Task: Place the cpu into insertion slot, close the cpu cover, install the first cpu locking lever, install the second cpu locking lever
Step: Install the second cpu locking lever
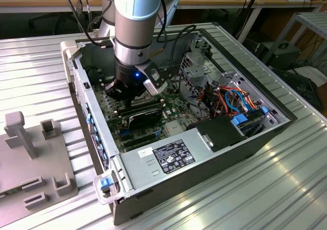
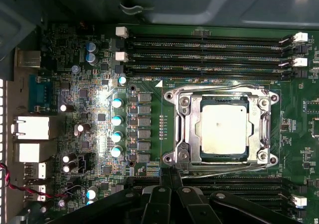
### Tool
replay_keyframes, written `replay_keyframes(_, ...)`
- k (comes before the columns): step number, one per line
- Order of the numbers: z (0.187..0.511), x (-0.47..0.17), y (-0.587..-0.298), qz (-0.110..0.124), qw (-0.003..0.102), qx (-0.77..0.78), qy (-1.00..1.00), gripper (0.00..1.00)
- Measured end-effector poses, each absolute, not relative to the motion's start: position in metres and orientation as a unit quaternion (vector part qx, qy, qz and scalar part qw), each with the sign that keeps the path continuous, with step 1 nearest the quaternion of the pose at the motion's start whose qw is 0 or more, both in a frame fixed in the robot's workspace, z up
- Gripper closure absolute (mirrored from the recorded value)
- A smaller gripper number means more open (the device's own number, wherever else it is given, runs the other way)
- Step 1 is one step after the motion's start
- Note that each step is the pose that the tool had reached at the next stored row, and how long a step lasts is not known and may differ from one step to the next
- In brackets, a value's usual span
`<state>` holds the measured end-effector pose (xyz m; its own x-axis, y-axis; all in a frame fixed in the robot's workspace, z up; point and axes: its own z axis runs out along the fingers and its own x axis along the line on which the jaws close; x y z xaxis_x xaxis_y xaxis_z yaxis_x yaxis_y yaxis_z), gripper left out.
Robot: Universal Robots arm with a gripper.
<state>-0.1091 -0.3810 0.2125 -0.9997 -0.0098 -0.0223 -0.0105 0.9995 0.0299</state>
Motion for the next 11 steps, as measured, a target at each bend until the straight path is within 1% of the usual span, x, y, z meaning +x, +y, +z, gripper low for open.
replay_keyframes(11,0.212,-0.1086,-0.3781,0.015,0.011,-0.005,1.0,0.89)
